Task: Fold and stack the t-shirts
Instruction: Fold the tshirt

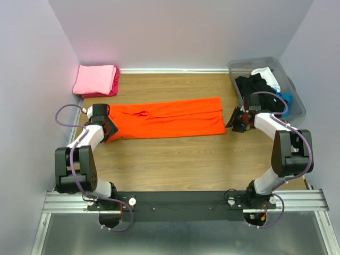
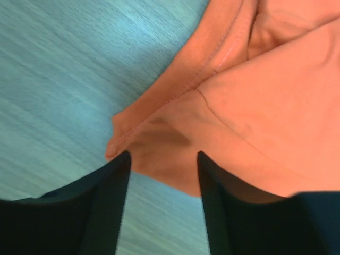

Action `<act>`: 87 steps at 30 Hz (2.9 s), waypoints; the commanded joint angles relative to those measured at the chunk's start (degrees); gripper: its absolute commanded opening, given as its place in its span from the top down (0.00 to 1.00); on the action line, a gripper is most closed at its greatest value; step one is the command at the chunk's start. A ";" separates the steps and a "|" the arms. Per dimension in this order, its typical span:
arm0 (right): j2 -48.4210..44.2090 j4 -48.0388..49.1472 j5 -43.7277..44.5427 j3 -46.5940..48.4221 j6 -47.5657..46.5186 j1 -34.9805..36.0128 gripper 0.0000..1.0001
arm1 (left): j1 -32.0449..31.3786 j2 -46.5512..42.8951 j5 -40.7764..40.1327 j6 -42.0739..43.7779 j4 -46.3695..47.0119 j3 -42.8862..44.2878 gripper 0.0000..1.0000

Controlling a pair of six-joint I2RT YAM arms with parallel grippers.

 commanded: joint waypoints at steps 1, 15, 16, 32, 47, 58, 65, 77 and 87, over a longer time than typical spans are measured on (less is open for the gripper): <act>-1.41 -4.99 -1.42 7.07 -2.87 1.25 0.52 | 0.50 -5.15 -1.70 0.44 -2.94 1.43 0.31; 14.14 -4.73 -6.79 21.05 -3.75 10.48 0.79 | -0.47 -9.74 -0.03 1.49 -3.21 2.93 0.28; 15.02 -4.82 -7.14 21.40 -3.75 10.48 0.79 | -0.64 -10.26 -0.12 1.67 -3.30 2.75 0.28; 26.01 -4.82 1.90 30.54 -6.21 10.39 0.81 | -1.17 -13.17 1.37 2.02 -3.21 -0.67 0.28; 24.60 -0.26 -12.75 39.77 -8.85 18.38 0.68 | -8.28 -3.70 7.17 2.99 3.02 6.79 0.24; 34.97 5.81 -17.34 52.24 -12.72 30.16 0.53 | -8.64 7.48 11.21 -3.25 8.66 14.33 0.24; 34.11 7.66 -13.66 47.62 -10.87 31.66 0.53 | -10.31 16.00 14.64 -4.66 8.57 24.98 0.45; 23.91 8.01 -8.11 29.42 -12.54 31.66 0.54 | -12.60 23.92 20.53 -7.03 18.40 22.01 0.79; 20.48 8.63 -6.88 23.26 -12.81 31.58 0.54 | -12.60 24.36 27.21 -11.33 27.73 11.02 0.81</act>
